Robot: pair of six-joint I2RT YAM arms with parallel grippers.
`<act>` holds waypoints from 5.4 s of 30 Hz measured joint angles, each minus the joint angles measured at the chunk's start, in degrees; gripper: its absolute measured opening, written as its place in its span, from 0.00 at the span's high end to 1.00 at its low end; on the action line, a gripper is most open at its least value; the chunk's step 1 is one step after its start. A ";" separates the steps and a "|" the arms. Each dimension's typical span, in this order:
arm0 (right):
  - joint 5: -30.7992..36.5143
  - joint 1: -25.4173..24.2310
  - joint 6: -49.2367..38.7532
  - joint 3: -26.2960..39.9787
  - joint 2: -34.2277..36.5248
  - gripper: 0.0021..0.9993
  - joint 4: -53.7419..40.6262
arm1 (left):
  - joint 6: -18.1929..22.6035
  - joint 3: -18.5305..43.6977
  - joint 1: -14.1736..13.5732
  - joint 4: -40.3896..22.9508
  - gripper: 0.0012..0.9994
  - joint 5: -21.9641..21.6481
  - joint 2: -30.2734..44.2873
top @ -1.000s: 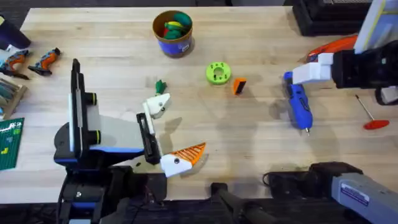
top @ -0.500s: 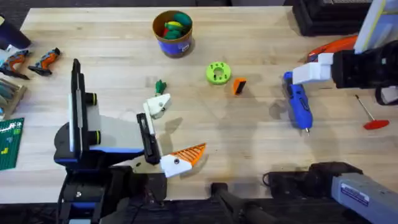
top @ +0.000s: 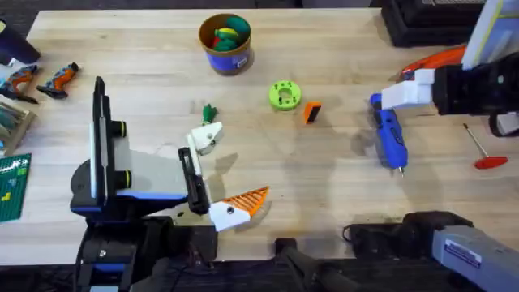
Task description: Pick up the gripper from the table and insert it into the empty holder that is missing its gripper. Then pick up a screw, insert it into the mounting hole, and use the screwdriver to tighten it. Finally, clean up the table by picking up the vegetable and placing it into the bucket.
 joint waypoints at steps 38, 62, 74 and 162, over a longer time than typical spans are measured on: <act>6.11 30.75 19.03 14.43 23.73 0.01 -4.35 | 0.00 0.00 0.00 -0.02 0.01 0.00 -0.01; 4.96 28.39 19.04 14.45 37.61 0.02 3.99 | 0.00 0.00 0.00 -0.02 0.01 0.00 0.01; 4.68 28.11 24.75 14.45 40.61 0.07 4.90 | 0.02 0.00 0.00 -0.02 0.01 0.00 0.00; -42.14 22.19 32.80 -19.00 11.15 0.99 69.58 | 0.02 0.00 0.00 -0.02 0.01 0.00 -0.01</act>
